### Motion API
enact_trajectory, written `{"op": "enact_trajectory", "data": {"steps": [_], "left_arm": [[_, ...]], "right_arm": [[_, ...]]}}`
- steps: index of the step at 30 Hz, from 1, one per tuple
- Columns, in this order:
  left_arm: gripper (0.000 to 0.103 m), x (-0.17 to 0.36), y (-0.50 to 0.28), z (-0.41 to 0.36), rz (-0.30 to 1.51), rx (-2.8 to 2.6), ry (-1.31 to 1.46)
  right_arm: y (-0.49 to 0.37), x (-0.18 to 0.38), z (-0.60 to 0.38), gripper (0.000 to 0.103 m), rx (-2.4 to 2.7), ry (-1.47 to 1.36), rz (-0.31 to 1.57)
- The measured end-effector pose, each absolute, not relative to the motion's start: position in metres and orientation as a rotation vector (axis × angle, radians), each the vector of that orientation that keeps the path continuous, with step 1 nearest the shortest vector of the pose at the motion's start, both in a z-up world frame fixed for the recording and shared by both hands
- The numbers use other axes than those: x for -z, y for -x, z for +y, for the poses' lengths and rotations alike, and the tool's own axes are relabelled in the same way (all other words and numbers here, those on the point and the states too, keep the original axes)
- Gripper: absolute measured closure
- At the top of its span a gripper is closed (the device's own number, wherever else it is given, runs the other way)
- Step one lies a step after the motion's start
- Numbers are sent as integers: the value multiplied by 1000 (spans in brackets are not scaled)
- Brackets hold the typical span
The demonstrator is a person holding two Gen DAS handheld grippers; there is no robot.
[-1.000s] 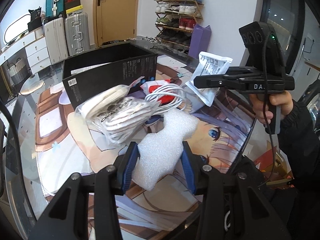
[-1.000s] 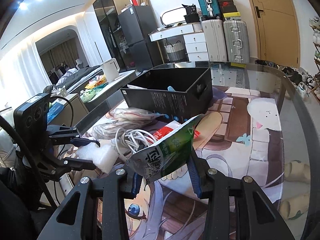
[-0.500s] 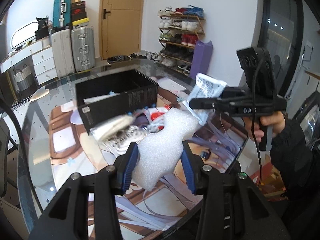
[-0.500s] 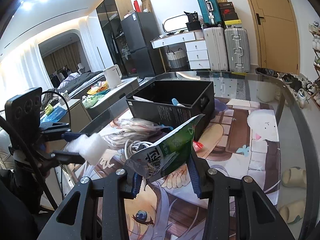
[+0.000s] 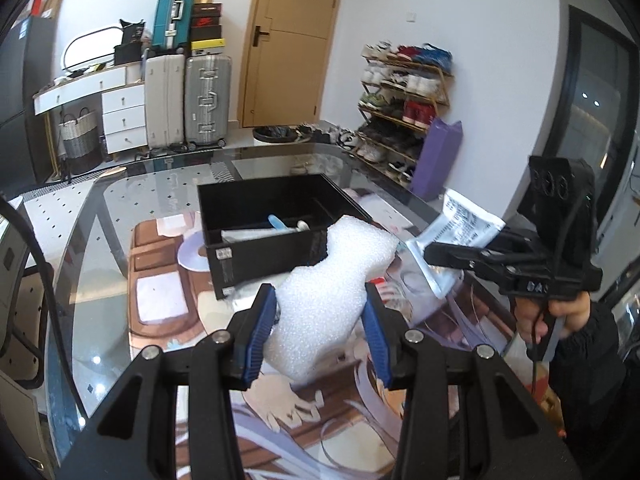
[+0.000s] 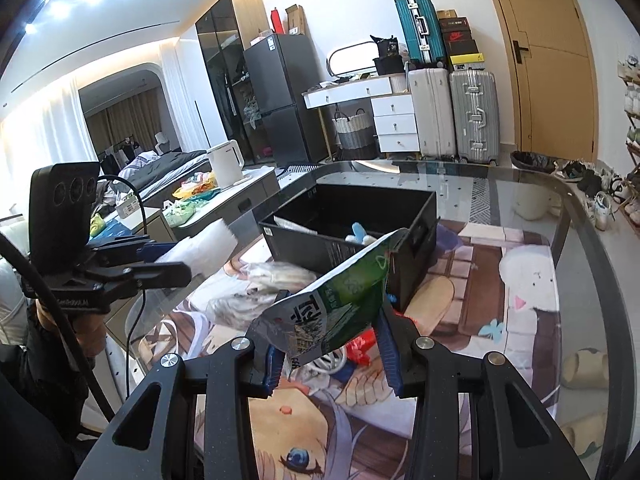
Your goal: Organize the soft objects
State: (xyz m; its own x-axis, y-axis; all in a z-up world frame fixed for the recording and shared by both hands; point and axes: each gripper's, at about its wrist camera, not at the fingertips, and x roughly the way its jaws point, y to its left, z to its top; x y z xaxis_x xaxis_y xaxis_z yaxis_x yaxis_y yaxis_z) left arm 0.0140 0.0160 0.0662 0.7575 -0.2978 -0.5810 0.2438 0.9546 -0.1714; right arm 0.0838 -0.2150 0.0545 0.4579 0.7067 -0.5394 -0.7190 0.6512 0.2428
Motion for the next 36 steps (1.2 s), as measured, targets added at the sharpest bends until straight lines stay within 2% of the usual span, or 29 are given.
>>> {"op": "enact_trajectory", "data": {"steps": [16, 36], "left_arm": [[61, -71, -65, 32, 608, 174, 143], [61, -55, -140, 45, 642, 95, 176]], "right_arm": [[-113, -77, -202, 63, -875, 17, 611], [-167, -75, -157, 63, -861, 101, 626]]}}
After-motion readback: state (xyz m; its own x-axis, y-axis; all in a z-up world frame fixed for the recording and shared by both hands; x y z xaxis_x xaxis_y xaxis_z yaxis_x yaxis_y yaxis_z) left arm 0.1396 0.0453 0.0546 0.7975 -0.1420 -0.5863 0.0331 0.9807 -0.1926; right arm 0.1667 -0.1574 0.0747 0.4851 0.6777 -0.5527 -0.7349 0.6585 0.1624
